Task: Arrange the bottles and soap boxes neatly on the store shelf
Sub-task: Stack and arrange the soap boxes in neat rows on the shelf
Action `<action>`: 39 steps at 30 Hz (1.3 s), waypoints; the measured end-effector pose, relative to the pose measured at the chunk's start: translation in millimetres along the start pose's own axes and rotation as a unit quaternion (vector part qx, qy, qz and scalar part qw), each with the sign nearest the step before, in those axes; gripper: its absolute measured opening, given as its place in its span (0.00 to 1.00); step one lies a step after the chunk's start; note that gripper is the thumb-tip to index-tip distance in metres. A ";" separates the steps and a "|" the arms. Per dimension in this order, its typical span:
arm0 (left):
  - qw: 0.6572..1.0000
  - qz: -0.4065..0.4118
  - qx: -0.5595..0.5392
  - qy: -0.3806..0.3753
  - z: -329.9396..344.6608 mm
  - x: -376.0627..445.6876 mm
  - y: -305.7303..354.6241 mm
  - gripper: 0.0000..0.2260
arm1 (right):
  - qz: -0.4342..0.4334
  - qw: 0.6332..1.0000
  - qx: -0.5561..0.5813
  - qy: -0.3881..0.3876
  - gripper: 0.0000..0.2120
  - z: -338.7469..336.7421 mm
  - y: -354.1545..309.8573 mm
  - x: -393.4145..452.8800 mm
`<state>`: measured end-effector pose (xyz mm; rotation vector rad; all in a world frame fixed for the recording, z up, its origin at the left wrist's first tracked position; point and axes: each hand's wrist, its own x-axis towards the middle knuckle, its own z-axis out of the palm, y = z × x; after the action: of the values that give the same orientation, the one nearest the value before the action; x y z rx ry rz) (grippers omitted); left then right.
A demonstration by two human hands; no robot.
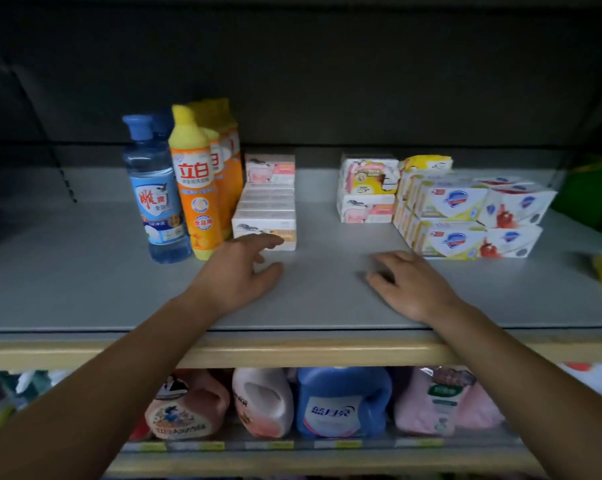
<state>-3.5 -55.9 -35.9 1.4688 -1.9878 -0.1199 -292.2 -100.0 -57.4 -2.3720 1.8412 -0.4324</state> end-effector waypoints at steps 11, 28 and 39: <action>1.000 -0.012 -0.010 0.017 50.8 106.5 56.5 0.18 | -0.003 1.000 -0.001 0.021 0.28 9.1 5.6 1.6; 0.994 -0.028 0.100 0.045 101.7 238.3 60.8 0.25 | -0.003 0.998 0.031 0.049 0.26 14.0 4.4 3.3; 0.991 0.005 0.112 0.068 109.6 234.9 72.2 0.22 | 0.001 0.998 0.032 0.052 0.27 12.2 5.4 5.3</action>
<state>-159.7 -269.1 14.7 1.5605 -1.9469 0.2085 -292.5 -107.6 -69.6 -2.3462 1.8422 -0.6150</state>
